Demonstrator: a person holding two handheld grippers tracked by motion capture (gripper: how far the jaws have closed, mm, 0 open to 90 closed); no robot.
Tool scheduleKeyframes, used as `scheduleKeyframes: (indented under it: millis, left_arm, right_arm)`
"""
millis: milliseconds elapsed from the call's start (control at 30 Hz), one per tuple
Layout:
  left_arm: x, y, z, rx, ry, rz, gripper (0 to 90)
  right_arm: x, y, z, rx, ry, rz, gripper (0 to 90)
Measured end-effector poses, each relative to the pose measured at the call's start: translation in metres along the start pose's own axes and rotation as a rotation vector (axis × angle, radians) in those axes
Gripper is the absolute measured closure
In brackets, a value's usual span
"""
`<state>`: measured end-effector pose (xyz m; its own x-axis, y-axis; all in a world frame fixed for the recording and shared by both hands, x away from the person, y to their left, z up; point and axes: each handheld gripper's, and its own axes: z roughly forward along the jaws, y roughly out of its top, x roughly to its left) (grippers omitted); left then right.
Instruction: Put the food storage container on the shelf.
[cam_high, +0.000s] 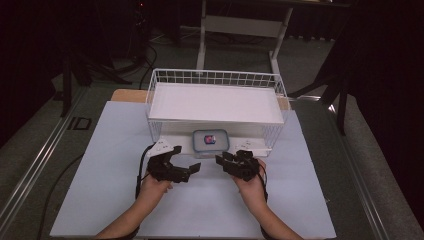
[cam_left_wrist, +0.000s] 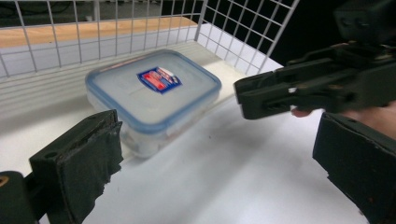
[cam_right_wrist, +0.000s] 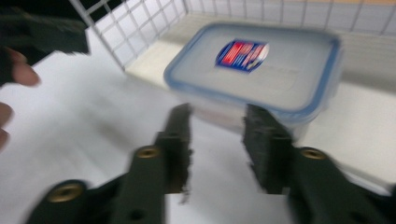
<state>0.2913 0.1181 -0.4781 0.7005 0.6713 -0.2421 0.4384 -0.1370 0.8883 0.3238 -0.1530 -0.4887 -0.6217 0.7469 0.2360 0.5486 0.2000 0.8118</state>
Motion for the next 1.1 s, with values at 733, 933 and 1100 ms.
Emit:
scheduleKeyframes:
  millis: [733,933,1100]
  left_arm:
    - [0.005,-0.038,-0.010,-0.002,0.061,0.028,2.3]
    - [0.008,-0.039,-0.012,-0.013,0.068,0.019,2.4]
    - [0.007,-0.040,-0.011,-0.016,0.075,0.027,2.4]
  right_arm:
    - [-0.003,-0.003,0.052,0.105,-0.035,-0.028,90.0]
    - [-0.003,0.002,0.064,0.095,-0.033,-0.021,90.0]
    - [-0.003,0.005,0.070,0.092,-0.043,-0.026,90.0]
